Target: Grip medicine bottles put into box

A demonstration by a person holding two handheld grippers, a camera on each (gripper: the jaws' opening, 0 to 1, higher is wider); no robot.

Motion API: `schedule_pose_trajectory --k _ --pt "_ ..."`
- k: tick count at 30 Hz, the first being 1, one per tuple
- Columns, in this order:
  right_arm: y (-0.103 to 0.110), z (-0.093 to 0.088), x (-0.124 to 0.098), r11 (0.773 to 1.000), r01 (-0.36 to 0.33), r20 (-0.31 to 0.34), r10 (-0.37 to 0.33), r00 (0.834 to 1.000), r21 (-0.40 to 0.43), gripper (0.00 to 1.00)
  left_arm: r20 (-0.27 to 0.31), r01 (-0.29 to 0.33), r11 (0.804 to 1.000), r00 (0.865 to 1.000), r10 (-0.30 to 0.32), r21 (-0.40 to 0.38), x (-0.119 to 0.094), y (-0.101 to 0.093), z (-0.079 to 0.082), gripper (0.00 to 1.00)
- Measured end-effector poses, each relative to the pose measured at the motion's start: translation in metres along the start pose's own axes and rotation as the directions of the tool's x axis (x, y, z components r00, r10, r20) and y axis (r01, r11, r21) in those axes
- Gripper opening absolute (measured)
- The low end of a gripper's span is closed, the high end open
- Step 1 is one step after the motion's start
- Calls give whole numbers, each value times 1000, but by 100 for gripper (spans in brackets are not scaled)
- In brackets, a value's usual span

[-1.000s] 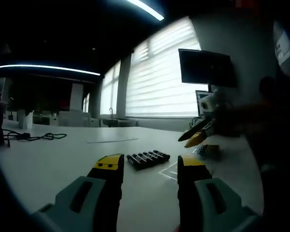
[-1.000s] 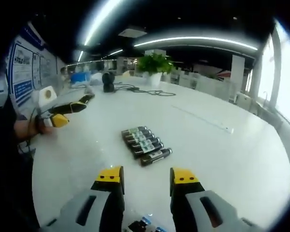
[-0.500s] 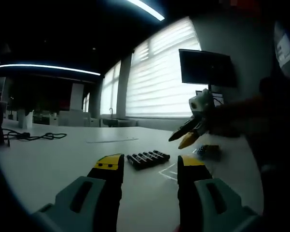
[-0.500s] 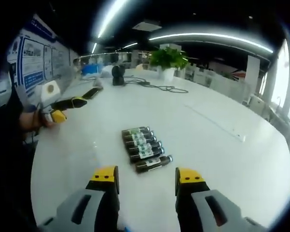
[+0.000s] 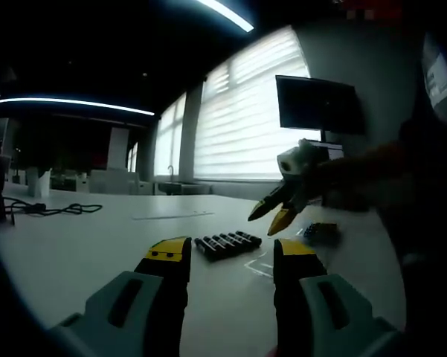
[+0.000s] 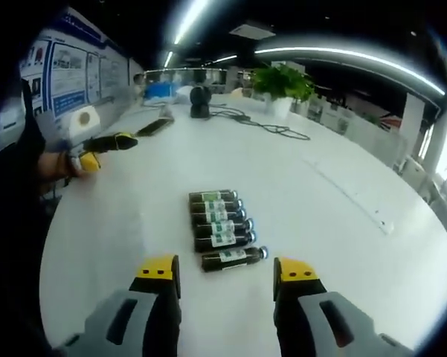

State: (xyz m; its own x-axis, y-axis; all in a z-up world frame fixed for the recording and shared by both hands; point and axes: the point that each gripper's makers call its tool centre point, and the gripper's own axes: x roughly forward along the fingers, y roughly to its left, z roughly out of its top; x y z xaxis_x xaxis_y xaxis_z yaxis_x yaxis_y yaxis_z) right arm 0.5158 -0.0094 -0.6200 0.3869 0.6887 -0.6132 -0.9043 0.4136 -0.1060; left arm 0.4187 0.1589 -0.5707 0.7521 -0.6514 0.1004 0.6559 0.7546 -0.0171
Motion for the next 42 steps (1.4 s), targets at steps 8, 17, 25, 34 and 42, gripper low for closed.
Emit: schedule_pose_trajectory --k 8,17,25,34,42 --pt "1 0 13 995 -78 -43 76 996 -59 52 0 -2 1000 1000 2 -2 0 1 0 37" --pt "-3 3 22 987 -136 -66 131 989 -81 52 -2 -3 1000 1000 2 -7 0 1 -1 37" --pt "1 -1 34 976 -200 -93 192 977 -82 52 -4 0 1000 1000 0 -12 1 1 -1 37" --pt "1 -11 38 971 -217 -127 204 971 -99 49 -5 -2 1000 1000 2 -21 1 2 -2 37" --pt "-1 -10 38 975 -208 -108 199 974 -78 47 -7 -1 1000 1000 1 -24 1 2 -2 37"
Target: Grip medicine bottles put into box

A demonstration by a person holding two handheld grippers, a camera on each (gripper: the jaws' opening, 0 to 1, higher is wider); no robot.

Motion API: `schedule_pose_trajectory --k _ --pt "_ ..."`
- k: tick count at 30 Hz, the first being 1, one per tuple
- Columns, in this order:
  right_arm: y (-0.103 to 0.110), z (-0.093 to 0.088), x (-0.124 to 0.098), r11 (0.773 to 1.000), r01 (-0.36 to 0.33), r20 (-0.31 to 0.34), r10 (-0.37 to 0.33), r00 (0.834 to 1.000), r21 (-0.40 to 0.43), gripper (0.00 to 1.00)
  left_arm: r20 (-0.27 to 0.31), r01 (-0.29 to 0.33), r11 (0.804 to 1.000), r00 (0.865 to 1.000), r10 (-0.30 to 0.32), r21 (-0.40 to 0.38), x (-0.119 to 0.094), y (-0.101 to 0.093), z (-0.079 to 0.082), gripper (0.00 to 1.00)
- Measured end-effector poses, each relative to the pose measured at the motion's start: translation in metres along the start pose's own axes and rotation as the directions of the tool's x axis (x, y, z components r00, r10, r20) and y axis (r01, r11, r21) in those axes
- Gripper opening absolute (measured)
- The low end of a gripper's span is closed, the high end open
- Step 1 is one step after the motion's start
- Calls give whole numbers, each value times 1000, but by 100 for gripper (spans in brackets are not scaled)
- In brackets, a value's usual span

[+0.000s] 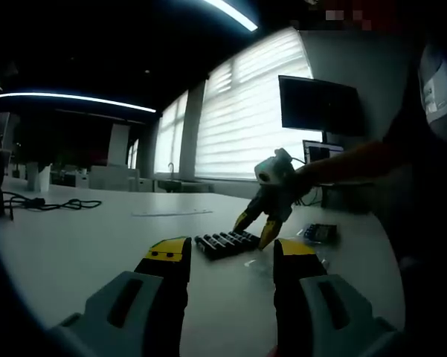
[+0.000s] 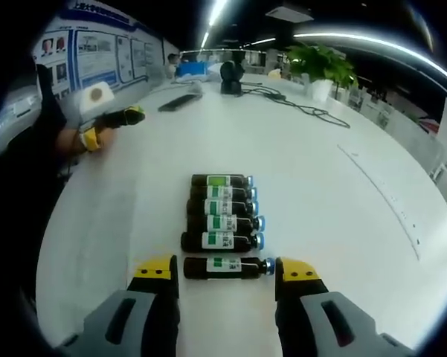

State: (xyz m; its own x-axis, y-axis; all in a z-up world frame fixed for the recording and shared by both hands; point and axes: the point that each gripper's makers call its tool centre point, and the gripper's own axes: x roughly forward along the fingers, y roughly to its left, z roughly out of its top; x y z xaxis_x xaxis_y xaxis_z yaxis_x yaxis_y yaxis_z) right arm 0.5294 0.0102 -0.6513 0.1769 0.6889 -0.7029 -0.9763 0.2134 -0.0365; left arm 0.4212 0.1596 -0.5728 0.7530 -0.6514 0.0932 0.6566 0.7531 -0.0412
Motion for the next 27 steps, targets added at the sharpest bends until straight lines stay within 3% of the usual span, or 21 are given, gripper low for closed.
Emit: schedule_pose_trajectory --k 4,15,19,27 --pt "0 0 0 1000 3 2 -3 1000 6 43 0 0 1000 1000 0 2 0 0 0 37" --pt "1 1 -1 1000 14 7 -14 1000 8 42 1 0 1000 1000 0 3 0 -1 0 37" --pt "2 10 -6 1000 12 49 -13 999 29 42 2 0 1000 1000 0 2 0 -1 1 37" --pt "2 19 -25 999 37 60 -38 997 10 41 2 0 1000 1000 0 4 0 -1 1 37"
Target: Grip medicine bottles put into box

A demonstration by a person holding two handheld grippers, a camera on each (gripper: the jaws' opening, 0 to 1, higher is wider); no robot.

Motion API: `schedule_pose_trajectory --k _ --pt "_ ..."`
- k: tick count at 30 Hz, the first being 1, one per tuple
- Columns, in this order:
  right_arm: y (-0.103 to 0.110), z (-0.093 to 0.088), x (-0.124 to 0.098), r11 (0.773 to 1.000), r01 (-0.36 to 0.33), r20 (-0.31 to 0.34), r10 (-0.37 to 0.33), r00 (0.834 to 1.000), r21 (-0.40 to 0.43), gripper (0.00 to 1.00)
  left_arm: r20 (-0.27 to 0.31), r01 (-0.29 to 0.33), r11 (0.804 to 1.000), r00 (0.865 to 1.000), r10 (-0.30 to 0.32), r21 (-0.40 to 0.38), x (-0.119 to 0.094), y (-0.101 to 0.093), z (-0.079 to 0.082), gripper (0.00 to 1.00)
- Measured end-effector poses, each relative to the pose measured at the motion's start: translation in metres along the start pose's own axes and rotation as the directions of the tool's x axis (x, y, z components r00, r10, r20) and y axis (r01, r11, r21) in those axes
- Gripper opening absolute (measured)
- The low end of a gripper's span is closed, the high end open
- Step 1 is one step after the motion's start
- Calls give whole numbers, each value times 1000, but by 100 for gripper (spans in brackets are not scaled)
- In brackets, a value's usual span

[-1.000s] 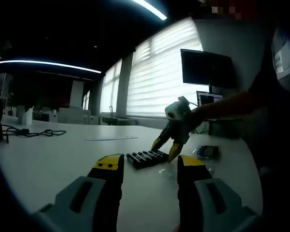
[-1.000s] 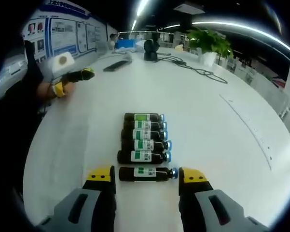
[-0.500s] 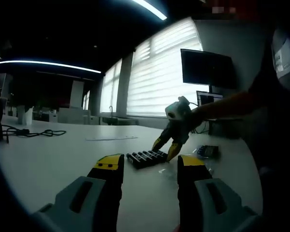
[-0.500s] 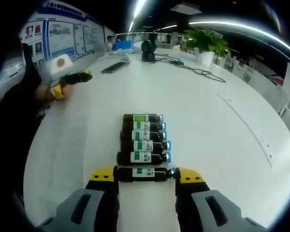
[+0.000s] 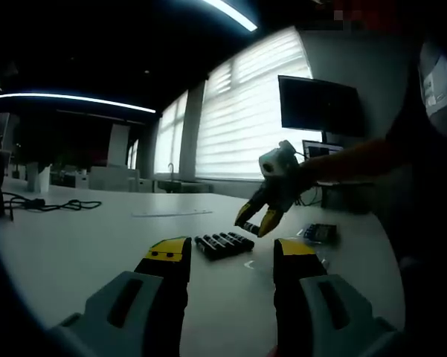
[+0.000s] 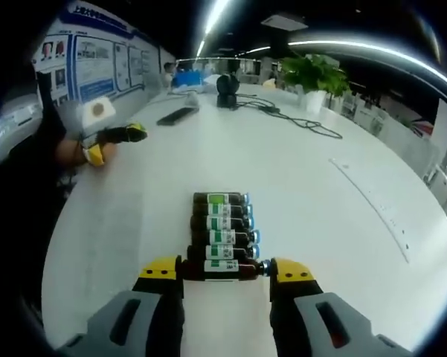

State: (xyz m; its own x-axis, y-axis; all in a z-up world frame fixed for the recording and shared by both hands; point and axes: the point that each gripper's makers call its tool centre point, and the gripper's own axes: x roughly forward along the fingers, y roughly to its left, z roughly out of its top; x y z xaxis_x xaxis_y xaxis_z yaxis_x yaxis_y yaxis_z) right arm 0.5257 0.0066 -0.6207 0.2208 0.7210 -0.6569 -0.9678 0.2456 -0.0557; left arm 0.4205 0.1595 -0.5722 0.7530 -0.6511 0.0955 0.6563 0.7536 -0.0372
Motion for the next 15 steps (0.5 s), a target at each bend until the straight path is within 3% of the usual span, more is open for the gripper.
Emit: schedule_pose_trajectory --k 15 --pt "25 9 -42 1000 19 23 -18 1000 -25 41 -1 2 1000 1000 -2 12 0 -1 0 37"
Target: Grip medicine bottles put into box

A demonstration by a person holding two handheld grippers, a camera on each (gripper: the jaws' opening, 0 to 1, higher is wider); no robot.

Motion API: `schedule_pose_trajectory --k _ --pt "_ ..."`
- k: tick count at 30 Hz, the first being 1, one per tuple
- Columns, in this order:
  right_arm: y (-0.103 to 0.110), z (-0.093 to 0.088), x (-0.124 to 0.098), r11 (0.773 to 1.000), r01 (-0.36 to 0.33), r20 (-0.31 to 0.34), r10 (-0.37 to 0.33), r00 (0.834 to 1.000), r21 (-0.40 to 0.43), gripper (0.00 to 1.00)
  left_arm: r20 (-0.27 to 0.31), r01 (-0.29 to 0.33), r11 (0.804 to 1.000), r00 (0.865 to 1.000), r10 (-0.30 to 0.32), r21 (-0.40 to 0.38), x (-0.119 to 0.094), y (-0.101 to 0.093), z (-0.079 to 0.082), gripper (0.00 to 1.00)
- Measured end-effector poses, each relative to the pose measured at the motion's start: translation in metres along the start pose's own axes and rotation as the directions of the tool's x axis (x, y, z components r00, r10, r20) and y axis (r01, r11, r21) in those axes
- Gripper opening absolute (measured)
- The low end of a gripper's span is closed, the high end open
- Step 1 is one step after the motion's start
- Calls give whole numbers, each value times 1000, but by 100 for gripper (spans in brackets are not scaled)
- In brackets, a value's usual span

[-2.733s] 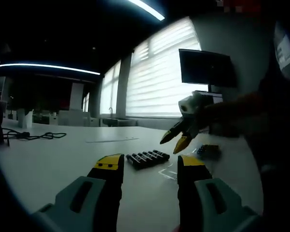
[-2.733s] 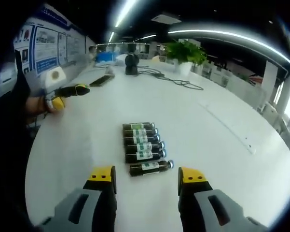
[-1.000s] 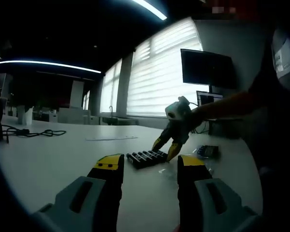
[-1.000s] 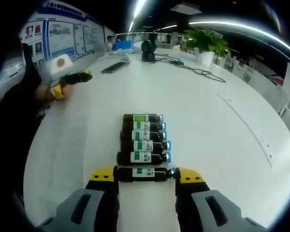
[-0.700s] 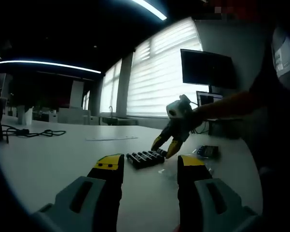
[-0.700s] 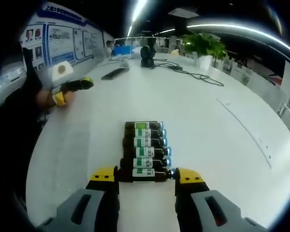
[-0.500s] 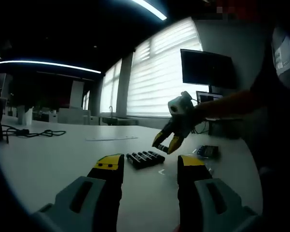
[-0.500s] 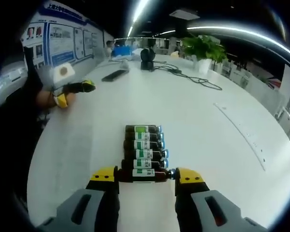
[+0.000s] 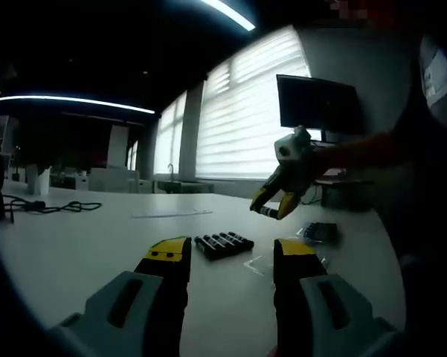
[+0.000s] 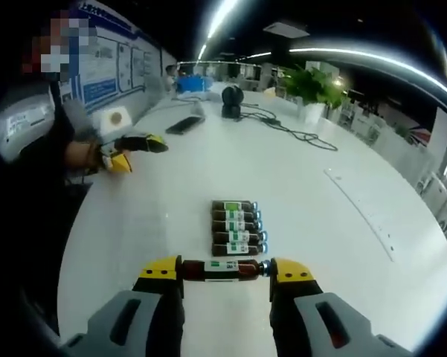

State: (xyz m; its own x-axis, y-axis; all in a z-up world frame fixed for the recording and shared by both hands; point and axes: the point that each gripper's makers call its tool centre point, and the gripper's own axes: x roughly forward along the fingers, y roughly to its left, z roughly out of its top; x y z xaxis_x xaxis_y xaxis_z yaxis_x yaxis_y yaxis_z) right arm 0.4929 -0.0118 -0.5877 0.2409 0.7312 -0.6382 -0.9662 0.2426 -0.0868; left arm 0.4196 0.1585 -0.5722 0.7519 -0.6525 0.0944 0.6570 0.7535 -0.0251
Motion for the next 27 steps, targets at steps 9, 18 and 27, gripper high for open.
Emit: schedule_pose_trajectory --k 9,18,27 --pt "15 -9 -17 1000 6 -6 -5 1000 4 41 2 -4 1000 1000 4 4 -1 0 1 37" --pt "31 -22 -35 1000 -1 -4 1 1000 20 41 -3 -7 1000 1000 7 15 0 0 0 37" --pt "47 -33 -43 1000 -19 -5 19 1000 14 41 -4 -12 1000 1000 12 22 0 0 0 37"
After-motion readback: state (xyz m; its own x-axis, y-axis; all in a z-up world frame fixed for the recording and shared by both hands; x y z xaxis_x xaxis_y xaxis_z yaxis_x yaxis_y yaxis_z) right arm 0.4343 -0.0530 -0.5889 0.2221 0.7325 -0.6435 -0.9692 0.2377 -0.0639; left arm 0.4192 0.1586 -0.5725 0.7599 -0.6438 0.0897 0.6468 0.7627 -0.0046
